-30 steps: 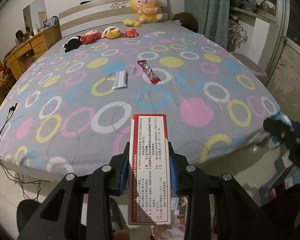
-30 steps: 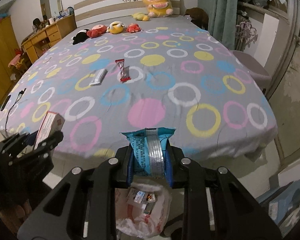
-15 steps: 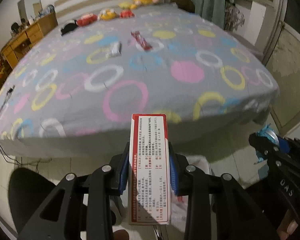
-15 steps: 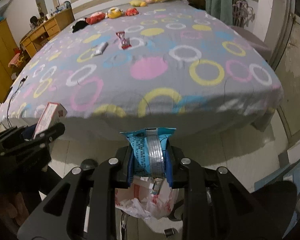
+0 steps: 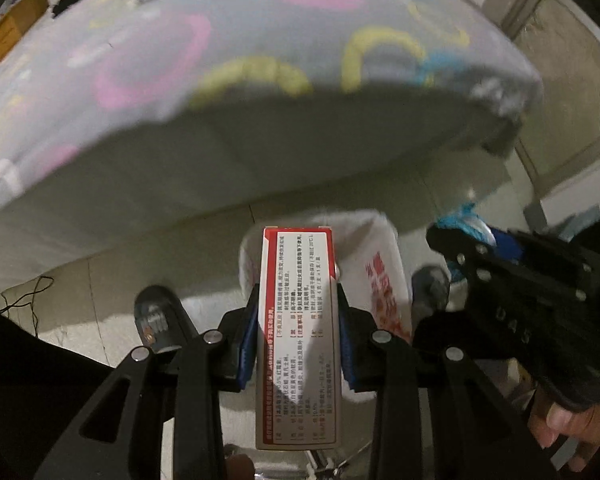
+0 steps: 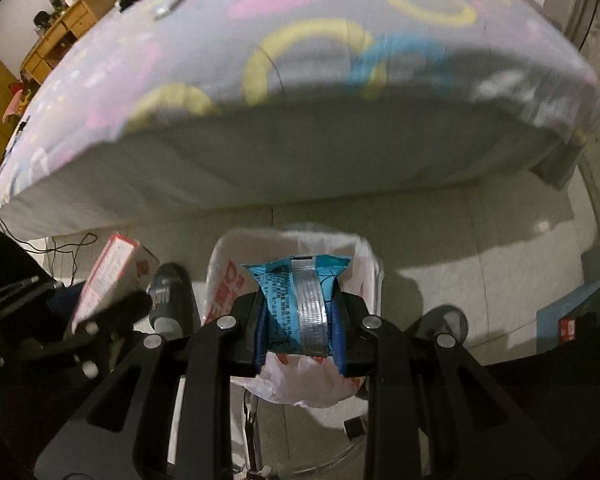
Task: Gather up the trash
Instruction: 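Open both tools to drop the box and blue wrapper into the bag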
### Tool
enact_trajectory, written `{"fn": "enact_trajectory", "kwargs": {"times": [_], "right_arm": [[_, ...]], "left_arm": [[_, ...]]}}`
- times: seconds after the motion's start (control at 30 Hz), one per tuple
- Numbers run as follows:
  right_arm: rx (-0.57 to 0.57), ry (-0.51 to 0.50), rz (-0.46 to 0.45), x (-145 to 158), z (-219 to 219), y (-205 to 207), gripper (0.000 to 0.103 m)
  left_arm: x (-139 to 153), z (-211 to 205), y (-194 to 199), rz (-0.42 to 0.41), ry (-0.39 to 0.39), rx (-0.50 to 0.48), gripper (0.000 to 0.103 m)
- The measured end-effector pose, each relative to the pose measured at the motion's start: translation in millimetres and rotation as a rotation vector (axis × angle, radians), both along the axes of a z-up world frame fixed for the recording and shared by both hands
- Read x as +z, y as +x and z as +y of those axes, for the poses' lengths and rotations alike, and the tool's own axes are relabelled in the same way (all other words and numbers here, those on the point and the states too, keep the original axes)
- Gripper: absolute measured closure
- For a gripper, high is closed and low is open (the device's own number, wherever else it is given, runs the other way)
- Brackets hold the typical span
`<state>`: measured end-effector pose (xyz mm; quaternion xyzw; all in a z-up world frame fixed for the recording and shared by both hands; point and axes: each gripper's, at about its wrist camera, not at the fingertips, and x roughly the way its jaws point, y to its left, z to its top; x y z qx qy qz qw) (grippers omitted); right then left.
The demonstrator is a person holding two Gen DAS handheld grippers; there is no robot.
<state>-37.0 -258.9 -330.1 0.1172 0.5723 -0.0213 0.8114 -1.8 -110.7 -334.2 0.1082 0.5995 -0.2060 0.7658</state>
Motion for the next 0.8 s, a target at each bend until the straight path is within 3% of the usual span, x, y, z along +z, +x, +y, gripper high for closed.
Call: {"fn": "enact_trajectory", "kwargs": {"times": [0.27,0.53,0.6,0.63,0.67,0.73,0.8], "right_arm": [[-0.019,0.054,0.109,-45.1,-1.5,13.3,0.078],[-0.027,0.058,0.157,-68.0,3.0,18.7,0.077],[-0.026,0.054,0.165,-70.1,2.3,19.9,0.077],[-0.023,0.055,0.168,-71.2,2.7,19.9,0.072],[-0.023,0.06,0.171,-72.6,3.1,20.0,0.058],[-0.036,0.06,0.165,-73.6,2.4,19.7,0.032],[-0.05,0.064,0.161,-72.6,0.0,19.3,0.03]], "left_arm": [[-59.5,-3.4,1.0,0.155,0.033,-0.034,0.07],[-77.7,-15.3,-6.0,0.209,0.025,-0.083,0.07],[-79.4,-16.1,-6.2,0.216,0.024,-0.086,0.066],[-79.9,-16.2,-6.5,0.219,0.024,-0.087,0.05],[-79.9,-15.9,-6.1,0.217,0.025,-0.087,0.033],[-80.3,-16.2,-7.2,0.216,0.021,-0.092,0.029],[-80.8,-15.8,-8.0,0.214,0.026,-0.093,0.02]]}}
